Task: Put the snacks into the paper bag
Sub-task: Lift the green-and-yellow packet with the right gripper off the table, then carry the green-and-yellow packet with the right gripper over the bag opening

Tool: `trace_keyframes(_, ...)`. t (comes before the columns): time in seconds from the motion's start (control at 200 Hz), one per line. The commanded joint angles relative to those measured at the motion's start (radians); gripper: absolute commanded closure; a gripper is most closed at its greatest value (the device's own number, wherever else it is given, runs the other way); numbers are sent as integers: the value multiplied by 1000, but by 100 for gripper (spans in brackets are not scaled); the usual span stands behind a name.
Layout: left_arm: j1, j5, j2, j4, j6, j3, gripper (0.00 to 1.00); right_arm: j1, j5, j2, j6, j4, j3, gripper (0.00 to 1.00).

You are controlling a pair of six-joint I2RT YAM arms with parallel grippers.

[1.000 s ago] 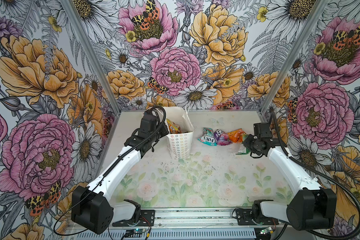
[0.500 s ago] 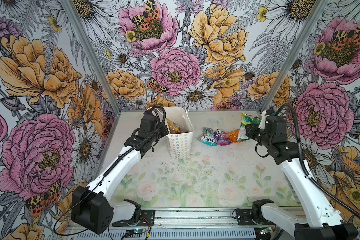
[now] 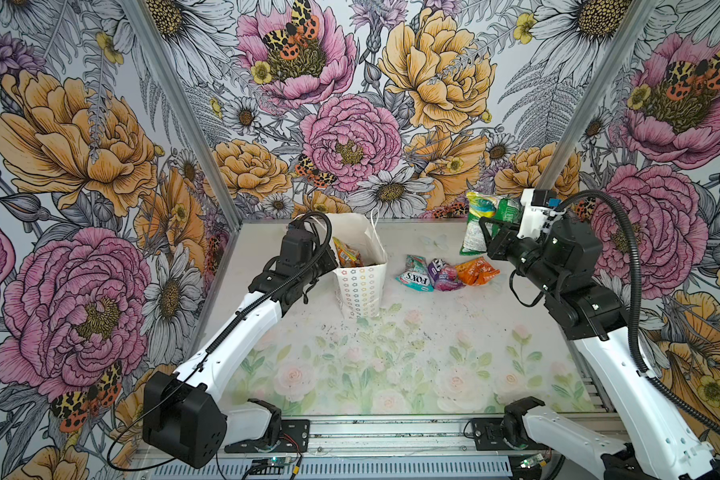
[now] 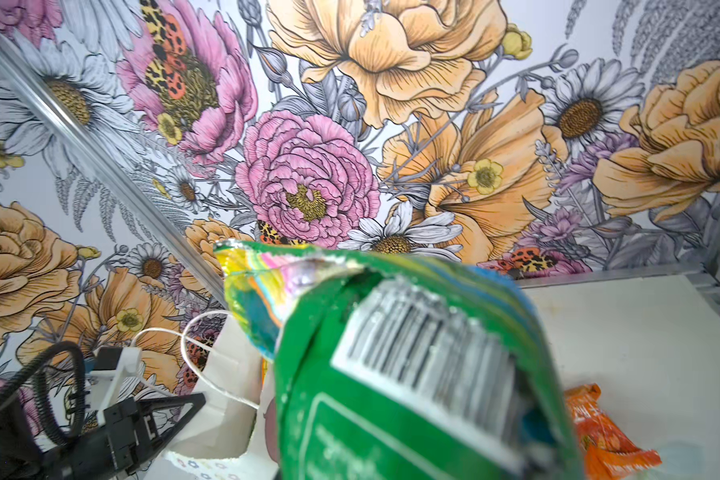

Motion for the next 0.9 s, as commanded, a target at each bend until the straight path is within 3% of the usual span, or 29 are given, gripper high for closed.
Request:
trace_keyframes(0.0,8,25,-28,-10,6,-12,100,53,-4,31,-45,75,94,100)
trace_keyframes(0.505,7,19,-34,-10,3,-21,100,412,107,331,-245,81,396,100)
trace_keyframes(0.896,13,24,-37,-10,6,-23,100,520,130,542,-250,89,524,100)
